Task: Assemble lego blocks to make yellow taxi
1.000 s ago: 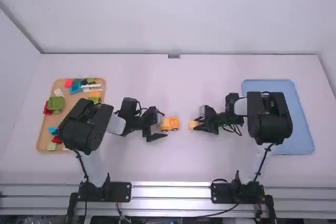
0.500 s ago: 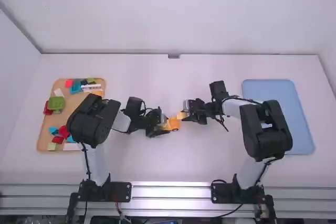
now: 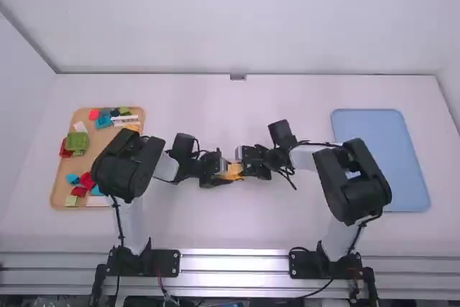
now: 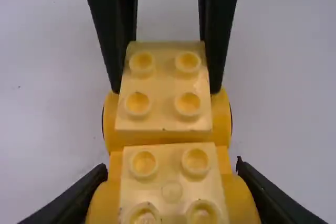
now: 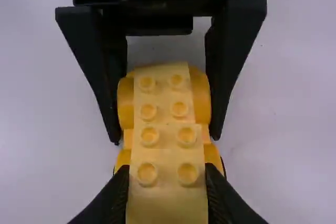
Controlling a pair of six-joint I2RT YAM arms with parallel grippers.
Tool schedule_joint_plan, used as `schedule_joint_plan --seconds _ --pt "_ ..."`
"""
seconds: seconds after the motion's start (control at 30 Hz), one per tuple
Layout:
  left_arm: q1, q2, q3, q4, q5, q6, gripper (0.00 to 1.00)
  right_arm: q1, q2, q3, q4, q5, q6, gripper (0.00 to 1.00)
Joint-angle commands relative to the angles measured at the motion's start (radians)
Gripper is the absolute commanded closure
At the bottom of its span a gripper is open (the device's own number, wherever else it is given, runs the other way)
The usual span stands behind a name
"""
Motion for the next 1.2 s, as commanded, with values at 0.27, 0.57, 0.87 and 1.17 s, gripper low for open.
schedule_joint_plan --seconds 0.27,0.57,0.87,1.17 --pt "-0.012 0.014 0.006 -0.09 0.0 0.063 0.52 0.024 -0.003 -0.007 0.01 0.041 0.027 0.59" --pt "-0.012 0.014 0.015 -0.105 -0.001 0.063 0.51 -0.04 -0.038 -0.007 0.019 -0.12 0.024 0.45" --pt "-0.012 0.014 0.015 -0.1 -0.004 0.063 0.49 -0.112 -0.037 -0.007 -0.045 -0.298 -0.122 0.37" --pt "-0.012 0.014 0.016 -0.101 -0.004 0.063 0.48 -0.067 -0.037 -0.007 -0.051 -0.231 -0.122 0.36"
